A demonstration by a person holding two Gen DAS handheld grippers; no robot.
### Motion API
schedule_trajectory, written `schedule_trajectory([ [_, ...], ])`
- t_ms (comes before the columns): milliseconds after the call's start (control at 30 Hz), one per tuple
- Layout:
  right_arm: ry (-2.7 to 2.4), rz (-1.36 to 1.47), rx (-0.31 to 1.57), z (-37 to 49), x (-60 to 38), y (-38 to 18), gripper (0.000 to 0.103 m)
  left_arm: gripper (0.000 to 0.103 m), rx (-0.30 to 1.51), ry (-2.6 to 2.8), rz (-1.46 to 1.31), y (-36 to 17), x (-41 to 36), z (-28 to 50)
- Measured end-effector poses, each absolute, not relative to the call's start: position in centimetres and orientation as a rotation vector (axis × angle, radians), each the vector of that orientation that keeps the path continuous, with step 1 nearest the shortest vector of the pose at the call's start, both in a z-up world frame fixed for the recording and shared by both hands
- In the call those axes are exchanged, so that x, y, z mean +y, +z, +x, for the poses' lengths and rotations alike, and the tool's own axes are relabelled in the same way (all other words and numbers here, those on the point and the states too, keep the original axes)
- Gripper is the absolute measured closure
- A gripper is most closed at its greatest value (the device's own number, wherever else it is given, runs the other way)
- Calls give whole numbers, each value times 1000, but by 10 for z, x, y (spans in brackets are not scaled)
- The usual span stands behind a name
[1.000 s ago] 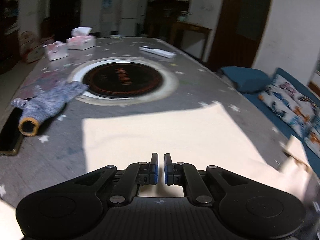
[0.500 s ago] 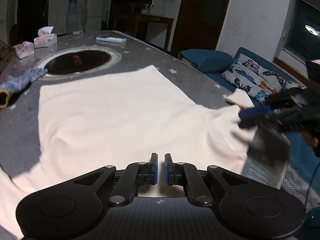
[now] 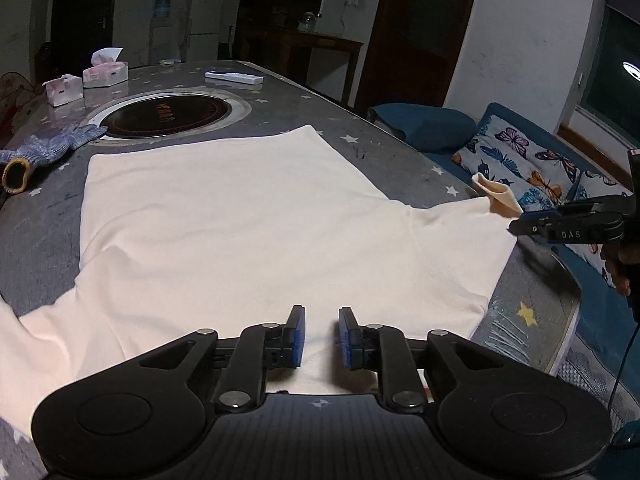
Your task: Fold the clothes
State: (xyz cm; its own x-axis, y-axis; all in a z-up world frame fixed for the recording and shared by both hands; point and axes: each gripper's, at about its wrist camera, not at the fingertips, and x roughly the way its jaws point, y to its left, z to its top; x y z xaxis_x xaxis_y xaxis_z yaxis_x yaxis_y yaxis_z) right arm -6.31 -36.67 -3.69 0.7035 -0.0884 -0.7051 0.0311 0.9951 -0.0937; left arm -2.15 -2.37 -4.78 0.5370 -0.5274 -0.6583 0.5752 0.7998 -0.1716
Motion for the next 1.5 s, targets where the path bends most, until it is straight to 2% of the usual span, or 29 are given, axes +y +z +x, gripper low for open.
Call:
schedule_trajectory([
  [167,-121,-85,704,-66,-371,-27,67,78,754,-642,49,-48,-23,-27],
  [267,-95,-99,645,-66,-363,-21,66,77,752,-632,37,-48,-23,-30],
  [533,129,-81,712,-46,-342,-43,66,76,747,-613,19,-49,-22,-37],
  [733,-88,-82,709,-41,-368,-47,64,73,741,-611,5,-50,-20,-39],
  [900,-163,-68,694,-50,-384,-40,62,67,734,-613,-1,-51,-21,-42],
  [1133,37,11,694,-35,-356,-37,51,67,735,-595,-32,-47,-13,-42],
  [1500,131,-42,727,-22,-316,-49,42,67,667,-375,-205,-34,71,-25],
])
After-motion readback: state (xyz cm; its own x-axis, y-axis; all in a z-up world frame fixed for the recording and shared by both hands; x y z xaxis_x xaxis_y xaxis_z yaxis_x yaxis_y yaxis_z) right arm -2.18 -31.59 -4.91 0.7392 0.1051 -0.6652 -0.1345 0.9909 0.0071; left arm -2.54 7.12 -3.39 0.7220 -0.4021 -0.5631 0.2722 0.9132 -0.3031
